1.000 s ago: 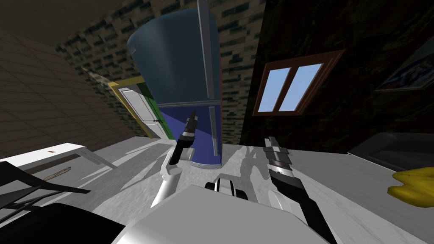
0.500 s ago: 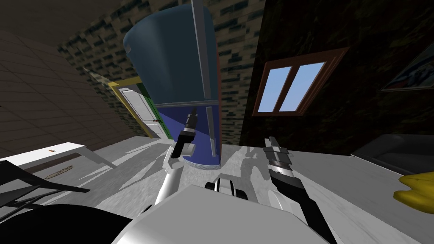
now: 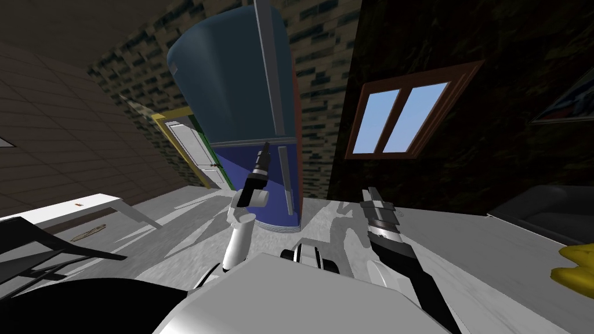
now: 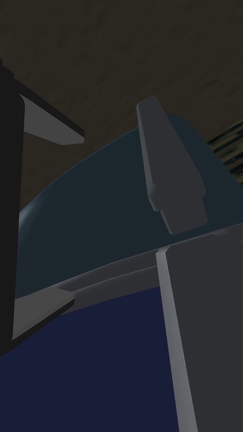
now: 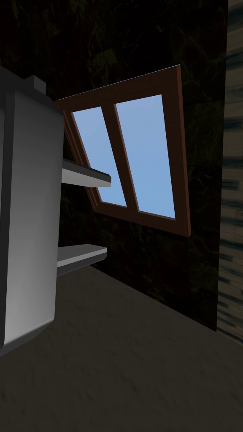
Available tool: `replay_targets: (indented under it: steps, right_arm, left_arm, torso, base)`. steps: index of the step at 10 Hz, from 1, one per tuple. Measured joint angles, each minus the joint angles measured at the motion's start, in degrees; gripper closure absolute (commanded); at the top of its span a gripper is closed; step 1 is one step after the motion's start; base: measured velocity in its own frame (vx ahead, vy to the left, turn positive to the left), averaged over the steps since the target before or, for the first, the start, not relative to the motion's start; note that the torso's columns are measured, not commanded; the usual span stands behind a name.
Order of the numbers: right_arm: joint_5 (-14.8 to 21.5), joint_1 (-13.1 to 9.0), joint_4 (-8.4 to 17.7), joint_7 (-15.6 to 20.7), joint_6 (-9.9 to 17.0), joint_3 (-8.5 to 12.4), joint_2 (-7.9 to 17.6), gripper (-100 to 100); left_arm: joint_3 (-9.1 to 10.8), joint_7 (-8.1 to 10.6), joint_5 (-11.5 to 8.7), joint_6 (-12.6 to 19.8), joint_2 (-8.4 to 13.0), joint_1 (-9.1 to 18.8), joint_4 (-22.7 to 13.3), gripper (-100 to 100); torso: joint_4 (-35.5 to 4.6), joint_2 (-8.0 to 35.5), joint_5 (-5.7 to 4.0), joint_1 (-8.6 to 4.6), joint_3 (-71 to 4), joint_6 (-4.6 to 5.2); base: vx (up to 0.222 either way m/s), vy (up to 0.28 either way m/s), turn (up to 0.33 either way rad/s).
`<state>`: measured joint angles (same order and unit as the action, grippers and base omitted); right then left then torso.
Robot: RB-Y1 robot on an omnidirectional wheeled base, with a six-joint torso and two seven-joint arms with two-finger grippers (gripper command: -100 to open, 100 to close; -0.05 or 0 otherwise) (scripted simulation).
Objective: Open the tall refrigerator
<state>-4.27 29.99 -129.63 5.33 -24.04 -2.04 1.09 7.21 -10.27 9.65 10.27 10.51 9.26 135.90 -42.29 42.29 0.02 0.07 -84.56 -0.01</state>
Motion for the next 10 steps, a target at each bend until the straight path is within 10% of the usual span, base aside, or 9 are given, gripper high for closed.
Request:
replay_targets:
  steps: [10]
  right_arm:
    - [0.0,0.0,0.0,0.0,0.0,0.0,0.0,0]
  left_arm:
    - [1.07,-2.76,0.97,15.53,-2.93,14.64,-1.98,-100]
  torso:
    - [0.0,-0.01,-0.02,-0.05,-0.01,0.01]
  base:
    - [0.012,-0.053,0.034]
